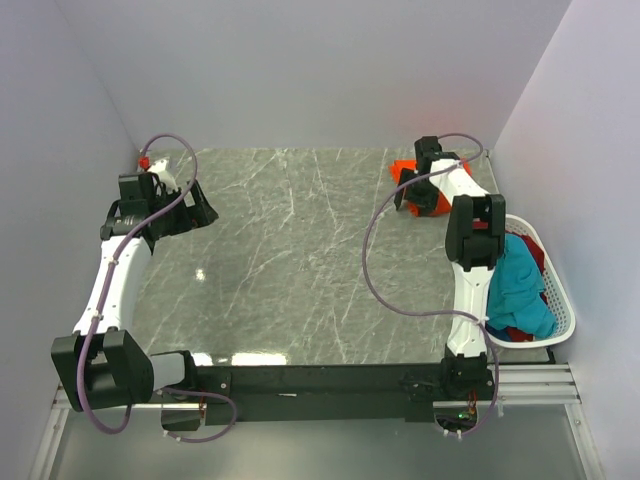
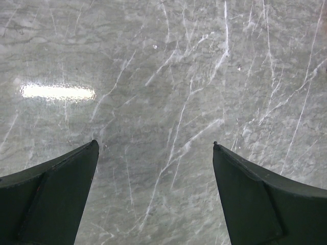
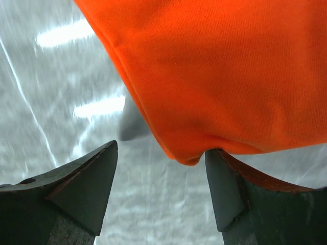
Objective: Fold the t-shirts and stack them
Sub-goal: Neatly place the folded tshirt to the corner
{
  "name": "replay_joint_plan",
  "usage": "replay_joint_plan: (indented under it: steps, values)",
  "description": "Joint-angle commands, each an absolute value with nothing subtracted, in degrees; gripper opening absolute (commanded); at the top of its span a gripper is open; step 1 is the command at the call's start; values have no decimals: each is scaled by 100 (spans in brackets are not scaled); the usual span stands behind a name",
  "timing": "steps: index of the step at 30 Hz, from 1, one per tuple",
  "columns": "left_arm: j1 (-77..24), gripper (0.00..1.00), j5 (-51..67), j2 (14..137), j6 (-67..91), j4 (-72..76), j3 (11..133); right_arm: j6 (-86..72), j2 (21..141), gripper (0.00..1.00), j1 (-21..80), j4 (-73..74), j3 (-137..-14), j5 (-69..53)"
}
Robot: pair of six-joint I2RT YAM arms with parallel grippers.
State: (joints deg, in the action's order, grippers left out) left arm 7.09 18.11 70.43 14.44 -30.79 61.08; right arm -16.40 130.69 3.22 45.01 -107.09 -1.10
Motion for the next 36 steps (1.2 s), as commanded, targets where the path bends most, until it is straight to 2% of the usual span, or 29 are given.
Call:
replay_joint_plan:
  steps: [1, 24, 36]
  values:
    - [738, 99, 1793, 7119, 1397, -3050, 6231, -1486, 13341, 76, 185, 4175, -11213, -18]
    - [738, 99, 1793, 7251, 1354, -3085, 6275, -1424, 14247, 76, -149, 3911, -12787, 18]
    - [738, 99, 1889, 7330, 1380, -3067, 6293, -1213, 14098, 76, -35, 3823, -12621, -509]
